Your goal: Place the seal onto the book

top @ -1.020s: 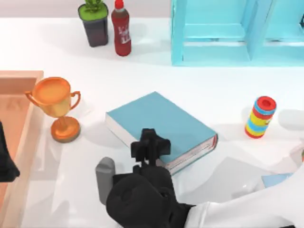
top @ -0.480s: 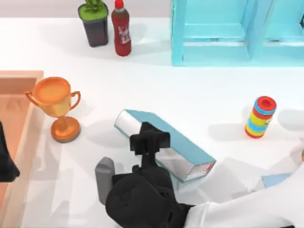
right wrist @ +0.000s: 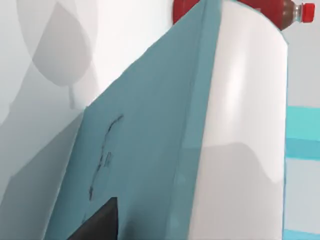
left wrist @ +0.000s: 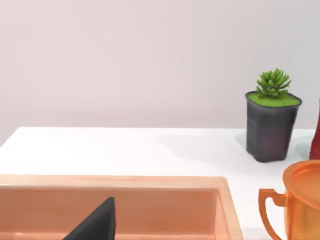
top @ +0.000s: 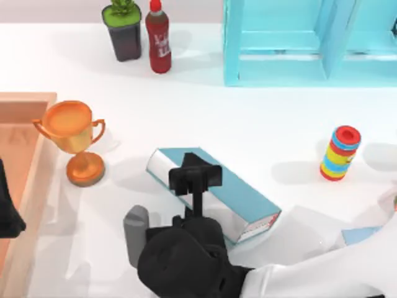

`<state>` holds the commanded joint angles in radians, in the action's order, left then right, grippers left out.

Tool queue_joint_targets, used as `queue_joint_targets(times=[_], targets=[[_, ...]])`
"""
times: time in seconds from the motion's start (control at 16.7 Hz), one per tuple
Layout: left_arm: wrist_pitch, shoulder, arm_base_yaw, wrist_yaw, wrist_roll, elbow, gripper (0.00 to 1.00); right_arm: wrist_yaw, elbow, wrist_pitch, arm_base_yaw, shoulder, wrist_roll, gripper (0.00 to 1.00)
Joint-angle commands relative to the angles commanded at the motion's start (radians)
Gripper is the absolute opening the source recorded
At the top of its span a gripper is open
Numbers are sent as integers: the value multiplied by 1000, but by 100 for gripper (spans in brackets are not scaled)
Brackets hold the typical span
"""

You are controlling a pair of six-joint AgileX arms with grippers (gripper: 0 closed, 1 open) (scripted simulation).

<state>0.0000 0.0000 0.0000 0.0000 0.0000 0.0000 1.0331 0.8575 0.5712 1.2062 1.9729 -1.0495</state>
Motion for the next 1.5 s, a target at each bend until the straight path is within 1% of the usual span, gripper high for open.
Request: queue_joint_targets(times=[0.18, 0.36, 0.6, 0.84, 1.02, 1.26, 1.38, 1.5], targets=[[0, 0, 0, 0, 0, 0, 100, -4, -10, -10, -5, -3, 7, 100], [0, 0, 0, 0, 0, 0, 100, -35, -75, -98, -19, -33, 60, 100], [0, 0, 0, 0, 0, 0, 100, -80, -179, -310, 14, -74, 192, 100], [0, 0, 0, 0, 0, 0, 100, -79, -213, -565, 140, -96, 371, 100], [0, 0, 0, 0, 0, 0, 100, -31, -176, -746, 268, -105, 519, 100], [0, 0, 0, 0, 0, 0, 100, 79, -59, -940, 419, -105, 711, 100], [0, 0, 0, 0, 0, 0, 100, 143, 15, -1009, 461, -96, 794, 100], [0, 0, 0, 0, 0, 0, 100, 204, 88, -1056, 470, -78, 864, 100]])
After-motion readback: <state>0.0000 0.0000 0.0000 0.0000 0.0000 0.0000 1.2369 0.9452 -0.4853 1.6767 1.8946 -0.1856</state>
